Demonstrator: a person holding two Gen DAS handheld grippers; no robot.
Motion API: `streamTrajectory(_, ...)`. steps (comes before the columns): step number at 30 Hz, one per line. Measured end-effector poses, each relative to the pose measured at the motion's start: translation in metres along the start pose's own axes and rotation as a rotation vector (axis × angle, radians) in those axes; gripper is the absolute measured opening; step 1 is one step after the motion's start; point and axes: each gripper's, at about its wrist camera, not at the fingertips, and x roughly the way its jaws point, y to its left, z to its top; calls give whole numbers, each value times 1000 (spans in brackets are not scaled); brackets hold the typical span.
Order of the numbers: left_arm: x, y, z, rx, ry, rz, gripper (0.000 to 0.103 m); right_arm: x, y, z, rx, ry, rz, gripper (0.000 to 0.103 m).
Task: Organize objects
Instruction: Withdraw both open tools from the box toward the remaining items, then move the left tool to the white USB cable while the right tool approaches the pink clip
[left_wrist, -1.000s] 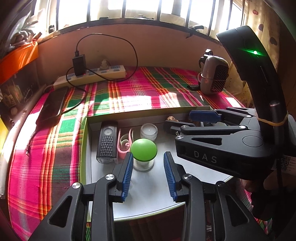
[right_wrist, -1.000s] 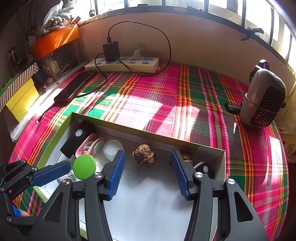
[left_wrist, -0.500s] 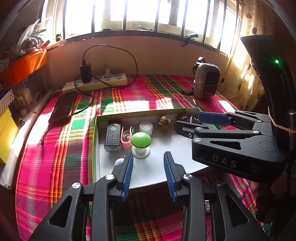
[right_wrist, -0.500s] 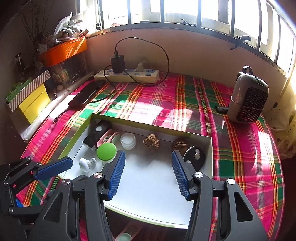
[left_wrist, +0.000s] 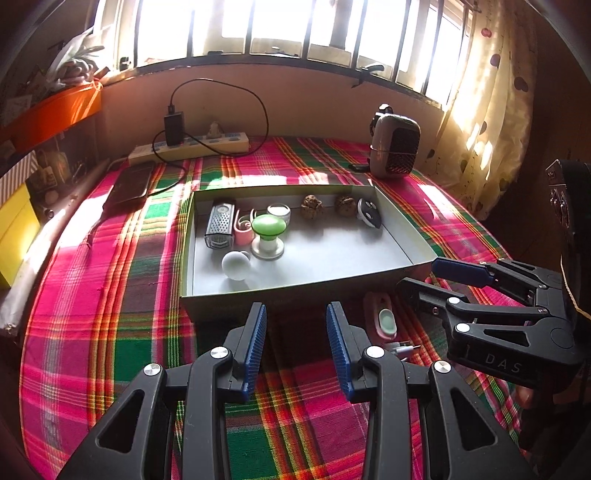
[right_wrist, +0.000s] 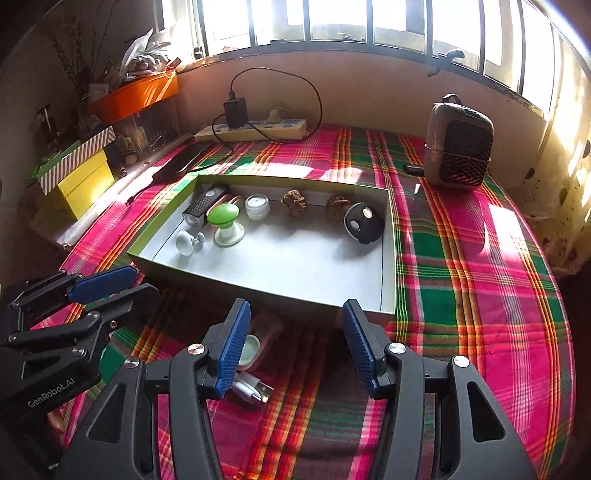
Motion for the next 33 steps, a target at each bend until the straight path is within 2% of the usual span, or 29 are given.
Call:
streamTrajectory(6, 6, 3, -18, -18, 44, -24, 32, 4, 3, -28, 6, 36, 50, 53)
streamTrajectory(12, 4, 5, -23, -21, 50, -22, 32, 9, 10, -43, 4, 58, 97, 53)
streamTrajectory(23, 0, 24, -27, -58, 49, 11, 32, 9, 45, -51, -40, 69, 173, 53)
streamTrajectory(33, -1, 41, -28, -95, 54, 37, 32, 18, 61, -44, -25, 66, 310, 53)
